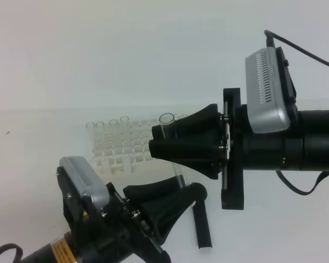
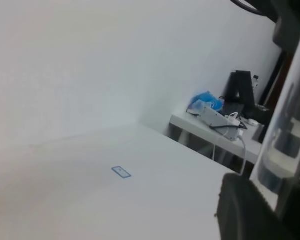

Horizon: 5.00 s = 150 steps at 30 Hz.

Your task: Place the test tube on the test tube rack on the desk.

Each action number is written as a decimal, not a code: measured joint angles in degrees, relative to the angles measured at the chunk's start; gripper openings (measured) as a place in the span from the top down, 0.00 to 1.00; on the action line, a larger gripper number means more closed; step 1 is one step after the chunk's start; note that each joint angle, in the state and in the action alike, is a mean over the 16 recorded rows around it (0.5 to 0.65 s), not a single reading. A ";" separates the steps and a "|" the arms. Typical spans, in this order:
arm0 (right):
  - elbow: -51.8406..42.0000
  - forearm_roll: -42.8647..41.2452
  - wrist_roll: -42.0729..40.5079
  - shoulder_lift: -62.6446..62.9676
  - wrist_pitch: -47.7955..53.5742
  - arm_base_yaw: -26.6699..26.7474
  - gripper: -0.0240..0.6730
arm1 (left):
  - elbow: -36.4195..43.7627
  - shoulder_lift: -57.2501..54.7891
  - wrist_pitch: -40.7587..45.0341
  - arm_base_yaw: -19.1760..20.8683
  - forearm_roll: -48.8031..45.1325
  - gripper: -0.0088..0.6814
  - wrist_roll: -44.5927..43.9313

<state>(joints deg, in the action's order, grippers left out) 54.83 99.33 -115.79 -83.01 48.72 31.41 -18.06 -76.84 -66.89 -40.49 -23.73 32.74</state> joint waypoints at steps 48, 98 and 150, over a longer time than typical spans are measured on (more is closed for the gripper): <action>-11.45 -1.70 -2.46 20.97 -23.04 0.02 0.79 | 8.54 23.89 10.82 0.00 18.36 0.90 2.52; -20.08 -1.49 0.89 25.51 -18.96 0.02 0.79 | -7.35 26.81 55.07 0.00 -28.66 0.99 2.08; -20.08 -1.49 -1.04 25.44 -17.24 0.02 0.79 | 9.06 71.81 55.18 22.77 -65.81 0.99 3.71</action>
<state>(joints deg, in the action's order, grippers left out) 34.75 97.84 -116.84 -57.57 31.48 31.44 -9.00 -5.03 -11.71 -17.72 -89.54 36.45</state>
